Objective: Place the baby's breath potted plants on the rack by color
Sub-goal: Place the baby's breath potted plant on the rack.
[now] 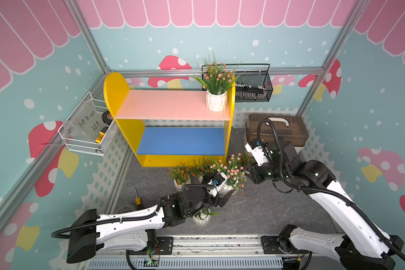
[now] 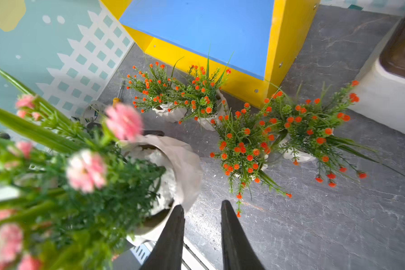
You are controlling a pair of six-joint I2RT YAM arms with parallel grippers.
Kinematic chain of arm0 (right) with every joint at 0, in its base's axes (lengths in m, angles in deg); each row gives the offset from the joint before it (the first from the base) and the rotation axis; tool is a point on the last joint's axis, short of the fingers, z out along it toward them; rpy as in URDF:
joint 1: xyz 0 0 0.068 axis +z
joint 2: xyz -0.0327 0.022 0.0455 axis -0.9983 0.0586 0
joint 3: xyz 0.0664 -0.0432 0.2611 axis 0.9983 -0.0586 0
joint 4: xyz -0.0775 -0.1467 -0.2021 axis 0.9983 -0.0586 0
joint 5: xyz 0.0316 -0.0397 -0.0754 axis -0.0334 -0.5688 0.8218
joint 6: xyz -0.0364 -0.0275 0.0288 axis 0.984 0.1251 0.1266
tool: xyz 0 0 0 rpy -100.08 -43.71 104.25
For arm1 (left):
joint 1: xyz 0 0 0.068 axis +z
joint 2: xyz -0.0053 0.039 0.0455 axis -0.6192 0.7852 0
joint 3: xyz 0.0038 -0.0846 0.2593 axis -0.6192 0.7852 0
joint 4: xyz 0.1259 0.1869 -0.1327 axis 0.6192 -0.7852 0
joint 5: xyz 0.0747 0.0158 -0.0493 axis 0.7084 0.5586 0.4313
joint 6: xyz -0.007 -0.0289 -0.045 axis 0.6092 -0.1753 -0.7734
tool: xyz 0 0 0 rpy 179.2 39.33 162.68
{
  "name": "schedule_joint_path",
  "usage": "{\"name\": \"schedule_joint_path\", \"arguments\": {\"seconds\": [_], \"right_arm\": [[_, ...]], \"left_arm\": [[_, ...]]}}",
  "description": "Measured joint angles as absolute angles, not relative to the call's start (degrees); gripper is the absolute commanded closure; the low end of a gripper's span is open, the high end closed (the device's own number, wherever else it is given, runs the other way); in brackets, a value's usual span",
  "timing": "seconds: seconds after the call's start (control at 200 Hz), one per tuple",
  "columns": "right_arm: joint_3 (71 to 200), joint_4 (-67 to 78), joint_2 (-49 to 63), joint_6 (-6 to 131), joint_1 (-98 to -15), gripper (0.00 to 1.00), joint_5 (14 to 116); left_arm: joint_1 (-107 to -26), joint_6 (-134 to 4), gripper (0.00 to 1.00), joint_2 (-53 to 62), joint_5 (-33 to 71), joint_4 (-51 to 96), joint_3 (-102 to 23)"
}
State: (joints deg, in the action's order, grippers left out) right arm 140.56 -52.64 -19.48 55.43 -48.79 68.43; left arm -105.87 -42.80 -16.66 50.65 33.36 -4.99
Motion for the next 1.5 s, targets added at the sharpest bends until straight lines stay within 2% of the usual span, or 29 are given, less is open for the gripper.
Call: {"name": "schedule_joint_path", "arguments": {"seconds": [0.375, 0.72, 1.066, 1.496], "right_arm": [[124.7, -48.0, -27.0, 53.6, -51.4, 0.72, 69.8], [114.5, -43.2, -30.7, 52.4, -51.4, 0.66, 70.8], [111.9, -40.6, -31.9, 52.4, -51.4, 0.65, 70.9], [111.0, -40.5, -33.9, 53.1, -51.4, 0.63, 71.0]], "left_arm": [[-101.9, -43.2, 0.21, -22.3, 54.0, 26.7, -7.2], [-94.5, -42.7, 0.2, -22.7, 55.2, 17.4, -20.8], [-85.8, -41.6, 0.2, -16.8, 54.3, 11.2, -36.4], [-71.0, -42.3, 0.2, -6.7, 44.5, 5.9, -51.6]]}}
